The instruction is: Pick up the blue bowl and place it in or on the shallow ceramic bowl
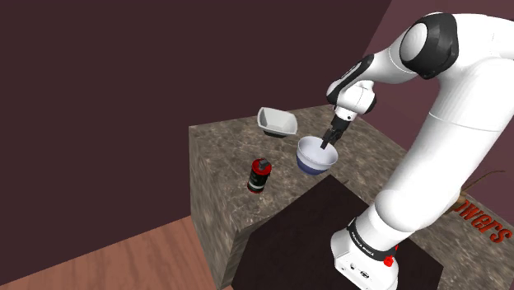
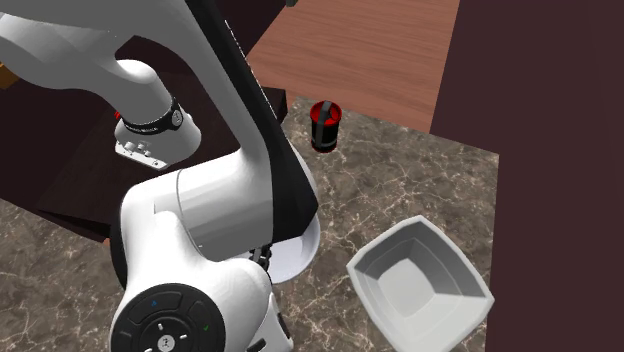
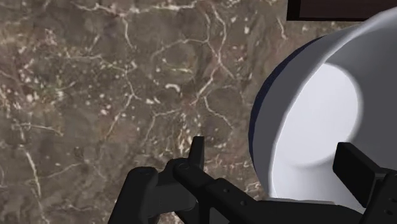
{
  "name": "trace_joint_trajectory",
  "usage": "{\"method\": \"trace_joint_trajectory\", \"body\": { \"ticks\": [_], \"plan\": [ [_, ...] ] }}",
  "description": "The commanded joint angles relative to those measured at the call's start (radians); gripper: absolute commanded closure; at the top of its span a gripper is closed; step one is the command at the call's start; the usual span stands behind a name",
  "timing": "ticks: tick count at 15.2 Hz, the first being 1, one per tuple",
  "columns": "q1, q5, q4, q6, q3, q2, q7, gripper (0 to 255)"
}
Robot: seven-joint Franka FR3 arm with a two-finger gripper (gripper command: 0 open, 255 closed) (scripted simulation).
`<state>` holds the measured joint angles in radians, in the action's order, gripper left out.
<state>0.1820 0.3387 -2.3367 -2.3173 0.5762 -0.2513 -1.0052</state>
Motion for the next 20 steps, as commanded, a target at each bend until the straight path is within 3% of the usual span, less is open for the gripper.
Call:
{"method": "trace_joint_trajectory", "body": {
  "ticks": [1,7,8,17,20],
  "plan": [
    [0.001,0.011,-0.001,-0.009,-0.006,-0.011,-0.005,0],
    [0.001,0.011,0.0,-0.009,-0.006,-0.011,-0.005,0],
    [0.001,0.011,0.0,-0.009,-0.006,-0.011,-0.005,255],
    [0.001,0.011,0.0,-0.009,-0.006,-0.011,-0.005,255],
    [-0.009,-0.026,0.0,0.021,0.01,0.029,0.023,255]
  ]
}}
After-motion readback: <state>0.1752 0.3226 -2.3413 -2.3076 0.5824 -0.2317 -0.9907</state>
